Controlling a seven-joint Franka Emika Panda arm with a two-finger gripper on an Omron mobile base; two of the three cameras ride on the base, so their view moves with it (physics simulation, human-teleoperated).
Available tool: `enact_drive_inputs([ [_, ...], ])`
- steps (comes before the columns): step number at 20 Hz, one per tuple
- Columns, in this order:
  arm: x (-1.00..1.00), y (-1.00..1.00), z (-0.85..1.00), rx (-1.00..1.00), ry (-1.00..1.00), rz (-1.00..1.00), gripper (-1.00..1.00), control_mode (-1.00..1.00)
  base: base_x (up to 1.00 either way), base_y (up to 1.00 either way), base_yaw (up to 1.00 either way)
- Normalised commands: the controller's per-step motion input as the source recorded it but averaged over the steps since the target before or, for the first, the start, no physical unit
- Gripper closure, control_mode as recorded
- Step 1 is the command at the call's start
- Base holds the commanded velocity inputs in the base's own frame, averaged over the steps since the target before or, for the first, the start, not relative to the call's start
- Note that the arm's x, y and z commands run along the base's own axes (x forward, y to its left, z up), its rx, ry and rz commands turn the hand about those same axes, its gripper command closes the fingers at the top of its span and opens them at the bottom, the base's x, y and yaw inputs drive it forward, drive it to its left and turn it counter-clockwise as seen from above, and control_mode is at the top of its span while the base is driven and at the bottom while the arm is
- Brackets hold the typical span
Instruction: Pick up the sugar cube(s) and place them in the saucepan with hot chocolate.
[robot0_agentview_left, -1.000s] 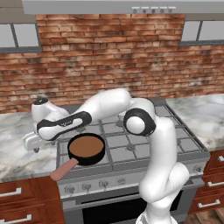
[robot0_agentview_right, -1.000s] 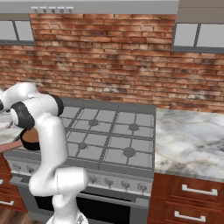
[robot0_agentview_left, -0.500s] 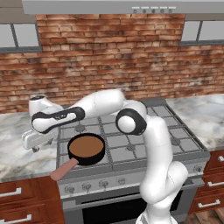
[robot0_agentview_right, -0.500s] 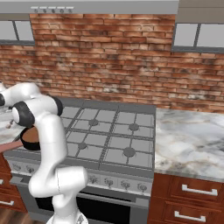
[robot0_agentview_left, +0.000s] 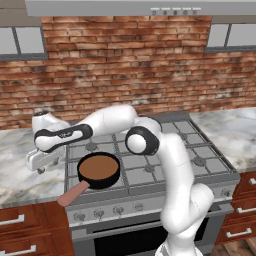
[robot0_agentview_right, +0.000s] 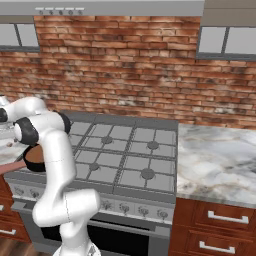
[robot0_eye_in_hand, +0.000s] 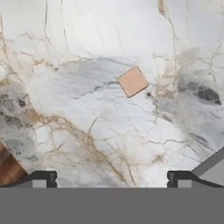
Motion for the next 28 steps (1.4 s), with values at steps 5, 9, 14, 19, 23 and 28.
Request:
enact_drive_inputs([
  [5, 0.17, 0.19, -0.20, 0.00, 0.00, 0.03, -1.00, -1.00, 0.00, 0.00, 0.00],
  [9, 0.05, 0.19, -0.20, 0.00, 0.00, 0.00, -1.00, -1.00, 0.00, 0.00, 0.00],
  [14, 0.10, 0.22, -0.20, 0.00, 0.00, 0.00, -1.00, -1.00, 0.00, 0.00, 0.00],
  [19, 0.05, 0.07, -0.15, 0.00, 0.00, 0.00, -1.00, -1.00, 0.00, 0.00, 0.00],
  [23, 0.00, 0.00, -0.11, 0.00, 0.00, 0.00, -1.00, -1.00, 0.00, 0.00, 0.00],
  [28, 0.07, 0.00, -0.08, 0.00, 0.00, 0.00, -1.00, -1.00, 0.00, 0.00, 0.00],
])
